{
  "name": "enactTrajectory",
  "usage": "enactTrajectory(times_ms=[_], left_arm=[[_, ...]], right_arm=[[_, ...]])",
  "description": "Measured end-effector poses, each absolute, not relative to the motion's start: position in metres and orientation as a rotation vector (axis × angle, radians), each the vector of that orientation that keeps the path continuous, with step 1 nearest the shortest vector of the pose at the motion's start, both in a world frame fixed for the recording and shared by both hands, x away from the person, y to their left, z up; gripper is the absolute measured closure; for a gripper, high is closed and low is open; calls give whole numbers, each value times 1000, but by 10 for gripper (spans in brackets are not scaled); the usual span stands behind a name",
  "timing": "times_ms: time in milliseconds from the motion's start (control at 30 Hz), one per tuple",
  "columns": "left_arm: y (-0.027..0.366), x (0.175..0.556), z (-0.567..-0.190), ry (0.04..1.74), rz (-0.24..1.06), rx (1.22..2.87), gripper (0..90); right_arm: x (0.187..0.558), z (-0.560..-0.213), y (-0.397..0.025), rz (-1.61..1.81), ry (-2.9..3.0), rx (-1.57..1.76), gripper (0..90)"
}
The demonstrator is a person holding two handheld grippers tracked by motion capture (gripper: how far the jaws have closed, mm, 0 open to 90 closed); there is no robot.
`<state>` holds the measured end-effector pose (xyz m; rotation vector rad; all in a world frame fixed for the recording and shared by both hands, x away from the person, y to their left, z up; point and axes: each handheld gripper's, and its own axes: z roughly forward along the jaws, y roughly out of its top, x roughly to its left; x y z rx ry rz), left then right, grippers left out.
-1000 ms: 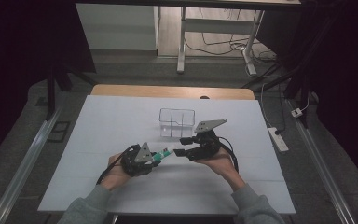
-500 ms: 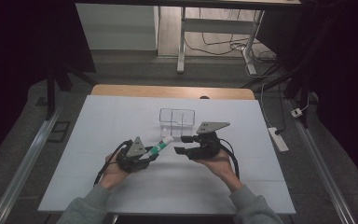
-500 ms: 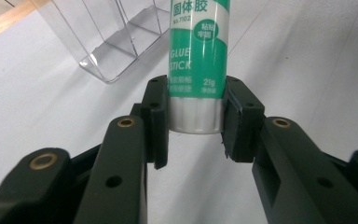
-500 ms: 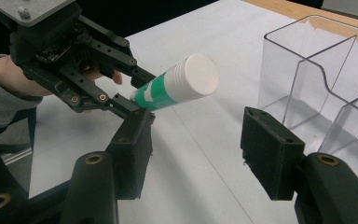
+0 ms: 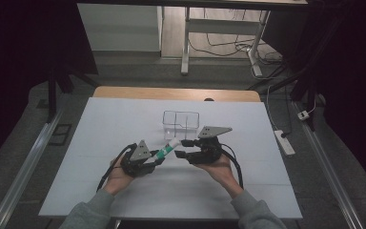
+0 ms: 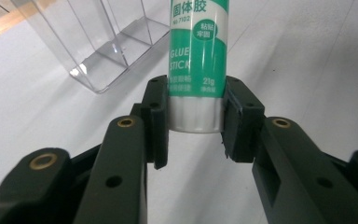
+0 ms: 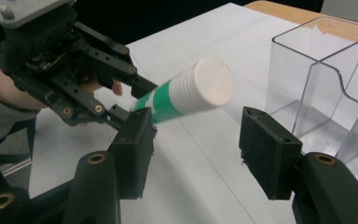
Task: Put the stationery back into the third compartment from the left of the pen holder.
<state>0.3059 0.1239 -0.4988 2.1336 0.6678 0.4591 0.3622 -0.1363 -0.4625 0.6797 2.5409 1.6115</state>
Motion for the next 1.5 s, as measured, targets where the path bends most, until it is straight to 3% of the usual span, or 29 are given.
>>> enactTrajectory(times_ms=[500, 767, 1200, 1500], left_arm=[[111, 303, -502, 639, 453, 2133, 652], [107, 304, -506, 641, 459, 2154, 640], [124, 304, -503, 747, 426, 2130, 388], [162, 285, -497, 801, 454, 2113, 353]], right_arm=[[365, -475, -125, 1721, 2509, 781, 469], [364, -473, -127, 1898, 2478, 776, 628], [364, -463, -140, 1798, 2394, 747, 638], [369, -447, -160, 1773, 2297, 759, 638]])
